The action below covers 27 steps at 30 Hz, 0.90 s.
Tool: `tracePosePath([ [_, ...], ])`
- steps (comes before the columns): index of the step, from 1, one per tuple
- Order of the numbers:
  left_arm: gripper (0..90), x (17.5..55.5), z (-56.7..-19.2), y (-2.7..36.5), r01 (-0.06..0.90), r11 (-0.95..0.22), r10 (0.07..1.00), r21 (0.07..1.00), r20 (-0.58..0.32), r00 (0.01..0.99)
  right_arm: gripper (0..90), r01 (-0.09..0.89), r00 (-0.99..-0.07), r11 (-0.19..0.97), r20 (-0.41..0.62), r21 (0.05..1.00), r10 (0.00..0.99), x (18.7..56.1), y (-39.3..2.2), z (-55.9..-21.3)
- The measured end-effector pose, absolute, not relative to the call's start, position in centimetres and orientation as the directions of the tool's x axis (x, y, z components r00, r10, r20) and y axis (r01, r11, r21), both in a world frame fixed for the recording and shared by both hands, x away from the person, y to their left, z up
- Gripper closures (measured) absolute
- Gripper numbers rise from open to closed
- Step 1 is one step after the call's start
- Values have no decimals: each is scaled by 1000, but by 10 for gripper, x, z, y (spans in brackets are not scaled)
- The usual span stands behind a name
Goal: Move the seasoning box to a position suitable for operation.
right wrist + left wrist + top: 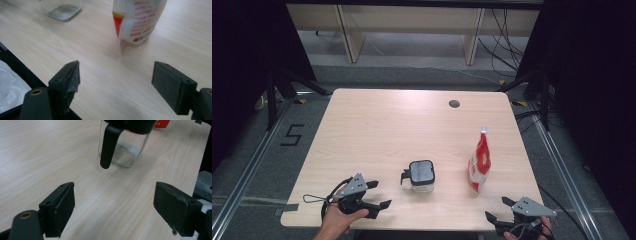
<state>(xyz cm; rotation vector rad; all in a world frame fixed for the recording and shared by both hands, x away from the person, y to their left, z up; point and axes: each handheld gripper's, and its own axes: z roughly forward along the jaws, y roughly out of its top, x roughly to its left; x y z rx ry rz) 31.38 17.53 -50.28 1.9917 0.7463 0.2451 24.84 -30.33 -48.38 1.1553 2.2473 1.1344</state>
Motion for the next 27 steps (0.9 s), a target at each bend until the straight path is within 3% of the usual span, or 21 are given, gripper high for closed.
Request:
tracePosePath([
  [9, 189, 320, -498, 178, 409, -304, 627, 860, -143, 766, 236, 504, -582, 313, 49, 805, 811, 247, -304, -482],
  [17, 270, 336, -503, 159, 393, -332, 619, 857, -117, 777, 237, 495, -576, 295, 54, 817, 816, 247, -305, -481],
  [23, 357, 341, -502, 144, 377, -327, 603, 867, -115, 789, 236, 511, -566, 280, 73, 813, 821, 245, -304, -480],
  [27, 489, 347, -504, 133, 326, -353, 574, 877, -72, 816, 239, 489, -592, 309, 50, 816, 804, 248, -303, -482],
])
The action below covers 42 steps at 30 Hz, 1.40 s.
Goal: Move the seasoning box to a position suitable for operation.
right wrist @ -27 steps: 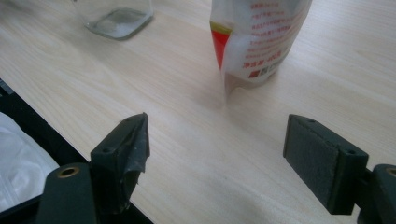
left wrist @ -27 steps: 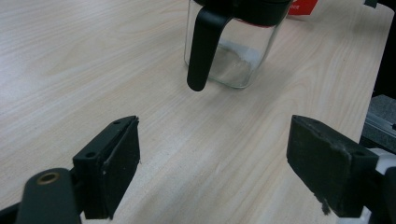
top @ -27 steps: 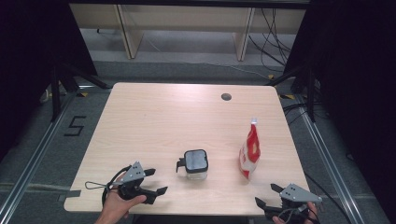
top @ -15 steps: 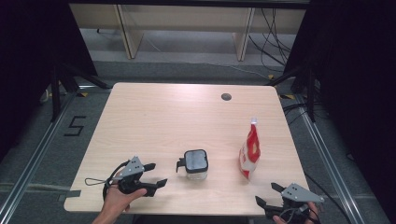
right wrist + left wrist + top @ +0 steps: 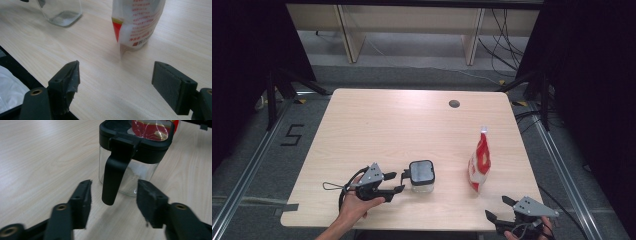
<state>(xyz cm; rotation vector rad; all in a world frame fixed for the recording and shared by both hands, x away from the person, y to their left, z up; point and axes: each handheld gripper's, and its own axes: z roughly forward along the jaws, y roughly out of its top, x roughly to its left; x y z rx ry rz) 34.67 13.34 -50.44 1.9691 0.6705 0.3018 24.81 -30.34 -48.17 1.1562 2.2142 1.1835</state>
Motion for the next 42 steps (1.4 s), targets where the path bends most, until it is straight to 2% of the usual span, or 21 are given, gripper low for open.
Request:
tracePosePath([
  [3, 551, 350, -504, 128, 296, -362, 571, 884, -41, 820, 239, 511, -571, 285, 72, 811, 818, 245, -302, -481],
  [8, 654, 353, -504, 122, 295, -361, 572, 884, -40, 819, 240, 519, -571, 280, 84, 808, 817, 245, -301, -481],
  [10, 713, 356, -505, 120, 298, -377, 573, 877, -32, 819, 244, 485, -592, 312, 45, 817, 805, 247, -302, -481],
  [15, 726, 358, -504, 120, 253, -411, 551, 876, 18, 834, 250, 479, -595, 316, 38, 819, 803, 247, -302, -481],
  [21, 729, 361, -505, 121, 254, -403, 551, 879, 12, 835, 253, 504, -585, 292, 73, 813, 808, 246, -300, -481],
  [25, 734, 364, -506, 122, 204, -422, 512, 883, 46, 858, 253, 473, -603, 321, 36, 821, 797, 248, -302, -482],
  [27, 733, 364, -506, 122, 200, -427, 485, 882, 37, 874, 260, 496, -594, 299, 66, 815, 802, 246, -300, -482],
  [30, 733, 362, -506, 120, 196, -426, 473, 883, 32, 880, 260, 497, -598, 306, 64, 812, 799, 247, -300, -482],
  [31, 733, 361, -506, 119, 180, -430, 447, 885, 35, 894, 260, 471, -609, 322, 38, 821, 792, 249, -302, -482],
  [34, 733, 356, -506, 117, 177, -433, 423, 884, 26, 906, 260, 500, -595, 301, 70, 812, 801, 246, -300, -482],
  [36, 733, 353, -506, 117, 170, -436, 407, 884, 26, 913, 260, 484, -603, 315, 51, 816, 796, 247, -301, -482],
  [42, 733, 346, -507, 115, 155, -442, 368, 883, 21, 930, 260, 504, -604, 308, 75, 807, 793, 245, -298, -481],
])
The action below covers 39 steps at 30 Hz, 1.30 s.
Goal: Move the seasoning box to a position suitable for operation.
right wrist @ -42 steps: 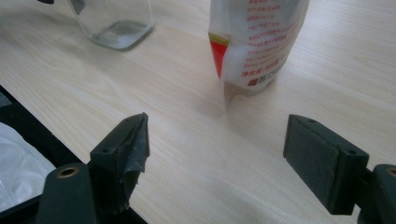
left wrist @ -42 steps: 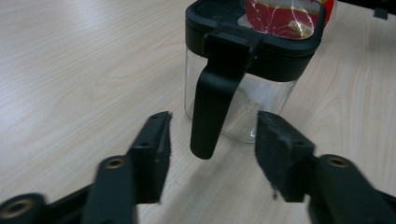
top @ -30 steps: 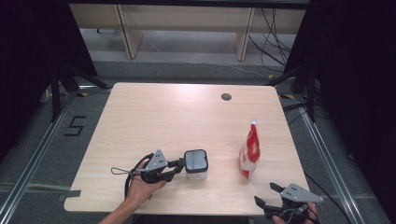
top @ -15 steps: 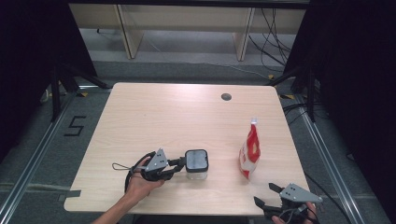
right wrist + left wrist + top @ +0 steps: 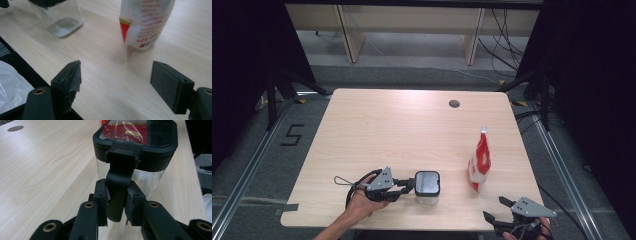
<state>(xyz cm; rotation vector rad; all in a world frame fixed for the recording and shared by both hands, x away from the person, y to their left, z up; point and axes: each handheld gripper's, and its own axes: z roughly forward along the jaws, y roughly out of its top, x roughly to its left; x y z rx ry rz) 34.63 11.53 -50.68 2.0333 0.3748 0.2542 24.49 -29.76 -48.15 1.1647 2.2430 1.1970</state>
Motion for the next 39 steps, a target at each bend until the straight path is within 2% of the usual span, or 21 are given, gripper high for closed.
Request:
tracePosePath([
  [7, 732, 343, -507, 111, 159, -434, 362, 887, 10, 932, 279, 460, -630, 345, 27, 818, 776, 247, -297, -481],
  [14, 729, 342, -507, 110, 174, -427, 370, 888, -4, 929, 279, 493, -623, 318, 74, 810, 778, 245, -293, -482],
  [15, 727, 341, -507, 110, 176, -428, 372, 887, -5, 928, 280, 472, -633, 341, 44, 813, 773, 247, -294, -482],
  [17, 721, 341, -507, 110, 172, -429, 369, 887, -1, 929, 280, 485, -627, 329, 59, 810, 777, 246, -293, -482],
  [23, 512, 334, -504, 110, 188, -451, 377, 873, -5, 926, 279, 447, -653, 358, 25, 820, 757, 248, -292, -482],
  [26, 425, 331, -502, 111, 219, -437, 399, 872, -30, 916, 279, 453, -663, 353, 44, 819, 747, 247, -291, -482],
  [27, 399, 329, -499, 112, 258, -420, 419, 870, -66, 906, 279, 446, -661, 355, 35, 821, 749, 247, -291, -482],
  [32, 320, 323, -494, 114, 306, -397, 440, 865, -114, 891, 268, 447, -674, 352, 51, 822, 737, 248, -290, -484],
  [34, 291, 320, -489, 116, 349, -356, 457, 867, -164, 874, 266, 435, -677, 354, 42, 828, 734, 249, -291, -484],
  [36, 269, 321, -487, 118, 335, -366, 452, 868, -149, 880, 266, 447, -680, 344, 63, 826, 730, 248, -291, -484],
  [39, 244, 317, -481, 121, 367, -344, 486, 864, -170, 857, 265, 450, -675, 341, 63, 825, 735, 247, -292, -483],
])
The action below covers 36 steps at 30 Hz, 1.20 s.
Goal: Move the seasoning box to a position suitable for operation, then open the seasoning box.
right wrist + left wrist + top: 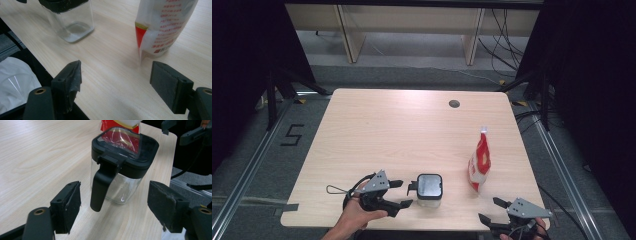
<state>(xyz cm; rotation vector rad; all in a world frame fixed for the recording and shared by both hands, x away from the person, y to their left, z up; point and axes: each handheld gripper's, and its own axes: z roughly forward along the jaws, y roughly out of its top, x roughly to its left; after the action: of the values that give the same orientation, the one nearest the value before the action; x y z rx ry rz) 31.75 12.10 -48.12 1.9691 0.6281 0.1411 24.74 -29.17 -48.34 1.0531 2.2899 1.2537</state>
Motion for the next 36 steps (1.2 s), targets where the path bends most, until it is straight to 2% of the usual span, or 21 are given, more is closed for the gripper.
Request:
tracePosePath([
  [7, 253, 319, -471, 126, 341, -329, 487, 880, -152, 860, 262, 444, -678, 350, 54, 825, 733, 247, -292, -484],
  [8, 254, 318, -471, 126, 366, -314, 503, 876, -174, 846, 262, 444, -678, 349, 55, 825, 733, 248, -292, -484],
  [12, 262, 322, -471, 128, 348, -317, 501, 882, -156, 851, 262, 440, -682, 357, 48, 824, 730, 249, -292, -484],
  [15, 273, 322, -470, 129, 372, -300, 520, 878, -176, 836, 262, 435, -679, 362, 36, 825, 734, 249, -291, -484],
  [17, 281, 323, -468, 129, 340, -312, 509, 887, -146, 848, 262, 440, -686, 356, 52, 825, 726, 250, -290, -484],
  [18, 333, 322, -466, 126, 337, -300, 505, 892, -151, 850, 262, 466, -670, 342, 73, 816, 739, 248, -288, -484],
  [19, 366, 322, -466, 126, 337, -300, 505, 892, -151, 850, 262, 438, -691, 364, 49, 822, 721, 251, -289, -485],
  [20, 403, 324, -463, 124, 303, -302, 483, 904, -129, 866, 262, 437, -686, 359, 47, 825, 726, 250, -289, -484],
  [22, 466, 325, -462, 124, 304, -302, 489, 903, -127, 863, 263, 442, -689, 351, 62, 825, 722, 251, -289, -484],
  [26, 578, 330, -457, 121, 275, -251, 486, 928, -125, 865, 263, 447, -678, 350, 56, 823, 733, 250, -289, -483],
  [27, 578, 330, -456, 121, 286, -239, 498, 928, -135, 856, 263, 448, -682, 346, 65, 824, 728, 250, -288, -484],
  [29, 678, 333, -455, 120, 276, -222, 505, 935, -132, 853, 265, 431, -690, 365, 41, 825, 723, 251, -288, -484],
  [36, 775, 334, -461, 113, 277, -228, 507, 933, -129, 852, 270, 439, -692, 360, 55, 823, 719, 250, -283, -484],
])
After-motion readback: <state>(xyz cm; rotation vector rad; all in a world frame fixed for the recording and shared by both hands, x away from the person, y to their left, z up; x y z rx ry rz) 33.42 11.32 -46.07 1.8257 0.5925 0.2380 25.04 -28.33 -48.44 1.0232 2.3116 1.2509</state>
